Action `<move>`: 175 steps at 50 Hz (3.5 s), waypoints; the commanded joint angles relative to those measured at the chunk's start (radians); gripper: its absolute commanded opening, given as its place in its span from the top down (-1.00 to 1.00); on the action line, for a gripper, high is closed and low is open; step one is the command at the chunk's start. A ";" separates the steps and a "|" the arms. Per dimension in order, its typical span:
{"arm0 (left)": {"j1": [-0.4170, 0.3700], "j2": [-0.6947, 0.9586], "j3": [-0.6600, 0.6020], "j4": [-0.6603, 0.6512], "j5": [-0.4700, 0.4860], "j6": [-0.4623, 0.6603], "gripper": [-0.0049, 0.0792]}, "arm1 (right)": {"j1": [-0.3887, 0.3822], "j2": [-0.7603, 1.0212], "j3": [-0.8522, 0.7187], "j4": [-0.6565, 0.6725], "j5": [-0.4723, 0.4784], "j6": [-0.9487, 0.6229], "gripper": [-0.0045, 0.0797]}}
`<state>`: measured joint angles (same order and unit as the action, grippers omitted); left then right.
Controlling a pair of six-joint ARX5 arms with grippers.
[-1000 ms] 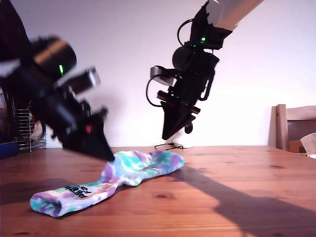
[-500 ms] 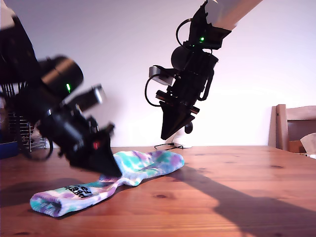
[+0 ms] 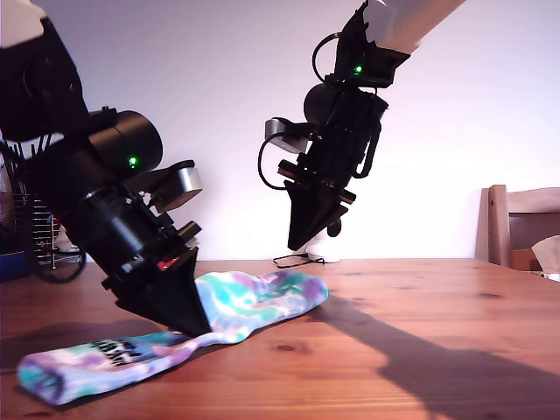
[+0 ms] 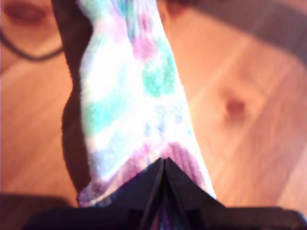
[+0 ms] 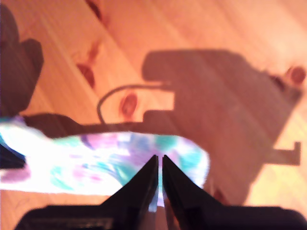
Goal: Fold the socks in front of you. After folding them, place them to the left side.
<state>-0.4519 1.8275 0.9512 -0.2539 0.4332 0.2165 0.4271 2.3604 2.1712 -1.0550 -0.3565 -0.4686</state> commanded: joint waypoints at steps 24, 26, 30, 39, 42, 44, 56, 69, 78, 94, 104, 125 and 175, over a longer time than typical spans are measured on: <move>-0.005 0.063 -0.061 -0.322 -0.233 0.126 0.93 | 0.019 0.081 0.001 -0.031 -0.003 0.003 0.48; -0.005 0.063 -0.061 -0.341 -0.248 0.134 0.93 | 0.024 0.091 0.001 -0.031 -0.003 0.007 0.37; -0.005 0.063 -0.061 -0.386 -0.273 0.149 0.93 | 0.032 0.103 0.001 -0.029 -0.006 0.013 0.15; -0.005 0.063 -0.061 -0.446 -0.291 0.159 0.93 | 0.048 0.116 0.001 -0.024 -0.028 0.028 0.14; -0.005 0.063 -0.061 -0.459 -0.291 0.159 0.93 | 0.051 0.120 0.001 -0.021 -0.029 0.028 0.14; -0.005 0.063 -0.061 -0.460 -0.291 0.159 0.93 | 0.053 0.124 0.001 -0.016 -0.035 0.028 0.14; -0.004 0.063 -0.061 -0.452 -0.293 0.164 0.93 | 0.064 0.148 0.001 -0.033 -0.063 0.027 0.14; -0.004 0.063 -0.058 -0.421 -0.296 0.169 0.93 | 0.087 0.152 0.001 -0.029 -0.062 0.018 0.90; -0.004 0.063 -0.051 -0.424 -0.295 0.164 0.93 | 0.092 0.152 0.001 -0.008 0.008 -0.003 0.92; -0.004 -0.013 -0.012 -0.427 -0.275 0.150 0.93 | 0.045 0.152 0.004 -0.013 0.085 -0.028 0.92; -0.004 -0.080 0.011 -0.401 -0.204 0.147 0.93 | 0.014 0.137 0.004 -0.008 0.107 -0.037 0.92; -0.008 -0.094 0.013 -0.184 -0.063 0.006 0.93 | -0.026 0.122 0.062 -0.021 0.113 -0.037 0.92; -0.010 -0.111 0.020 0.150 -0.095 -0.063 0.92 | -0.104 0.122 0.148 -0.066 0.153 -0.063 0.92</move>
<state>-0.4576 1.7466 0.9806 -0.1417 0.3386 0.1589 0.3019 2.4821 2.3249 -1.1137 -0.1993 -0.5255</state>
